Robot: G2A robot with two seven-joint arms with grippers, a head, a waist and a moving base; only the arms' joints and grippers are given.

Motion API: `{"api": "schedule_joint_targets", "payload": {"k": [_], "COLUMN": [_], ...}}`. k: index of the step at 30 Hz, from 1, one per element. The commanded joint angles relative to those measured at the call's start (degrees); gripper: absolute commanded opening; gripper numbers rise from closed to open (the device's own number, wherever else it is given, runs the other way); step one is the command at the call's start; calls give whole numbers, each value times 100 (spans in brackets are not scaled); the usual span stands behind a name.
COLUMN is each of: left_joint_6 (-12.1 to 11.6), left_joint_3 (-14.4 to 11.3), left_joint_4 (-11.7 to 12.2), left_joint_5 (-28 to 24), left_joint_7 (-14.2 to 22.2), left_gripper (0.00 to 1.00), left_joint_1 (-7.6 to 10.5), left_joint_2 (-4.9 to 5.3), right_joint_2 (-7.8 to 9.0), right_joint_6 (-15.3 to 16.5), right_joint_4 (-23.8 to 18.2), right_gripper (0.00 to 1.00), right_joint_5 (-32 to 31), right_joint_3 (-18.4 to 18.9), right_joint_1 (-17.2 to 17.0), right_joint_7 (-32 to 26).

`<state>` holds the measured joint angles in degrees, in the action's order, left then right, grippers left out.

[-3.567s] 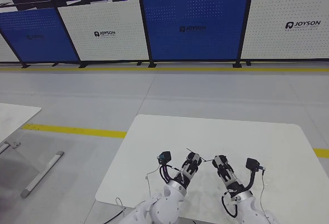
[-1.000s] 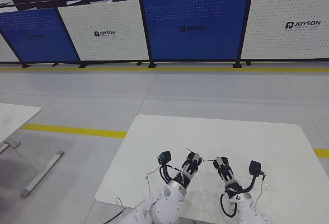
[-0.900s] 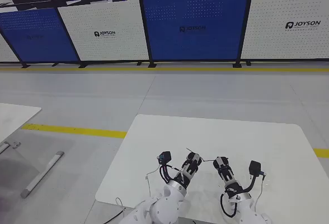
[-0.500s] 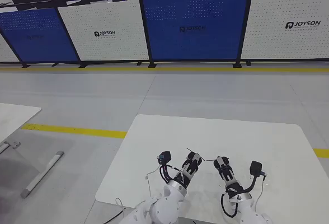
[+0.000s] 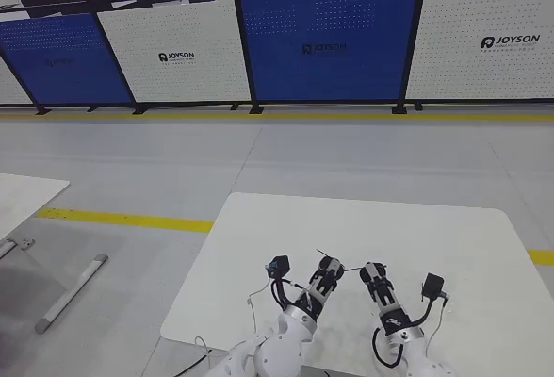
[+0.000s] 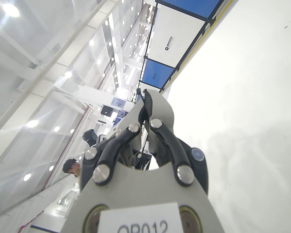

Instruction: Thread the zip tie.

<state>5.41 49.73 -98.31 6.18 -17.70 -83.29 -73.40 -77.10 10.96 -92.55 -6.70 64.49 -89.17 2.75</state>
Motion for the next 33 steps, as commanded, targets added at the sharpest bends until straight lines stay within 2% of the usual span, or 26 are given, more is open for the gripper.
{"api": "schedule_joint_targets", "payload": {"k": [1, 6, 14, 16, 23, 30, 33], "left_joint_6": [6, -11, 38, 65, 102, 141, 161], "left_joint_3": [15, 32, 37, 35, 35, 10, -6], "left_joint_4": [8, 11, 108, 138, 187, 241, 267], "left_joint_5": [12, 38, 227, 296, 443, 558, 609], "left_joint_7": [-3, 7, -2, 12, 42, 75, 75], "left_gripper": [0, 0, 0, 9, 18, 19, 16], "left_joint_1": [-4, -20, -19, -19, -21, -1, 14], "left_joint_2": [-9, -34, -68, -75, -101, -136, -154], "right_joint_2": [-4, -16, -40, -45, -62, -77, -82], "right_joint_6": [60, 95, -126, -184, -257, -255, -245], "right_joint_4": [-11, -9, 7, -1, -10, 1, -8], "right_gripper": [0, 0, 0, 0, 0, 0, 0], "right_joint_5": [53, 107, -41, -89, -160, -225, -244], "right_joint_3": [36, 53, 15, 10, -3, -15, -13], "right_joint_1": [-25, -44, -7, -6, -7, -12, -23], "right_joint_7": [65, 77, 128, 141, 167, 173, 170]}}
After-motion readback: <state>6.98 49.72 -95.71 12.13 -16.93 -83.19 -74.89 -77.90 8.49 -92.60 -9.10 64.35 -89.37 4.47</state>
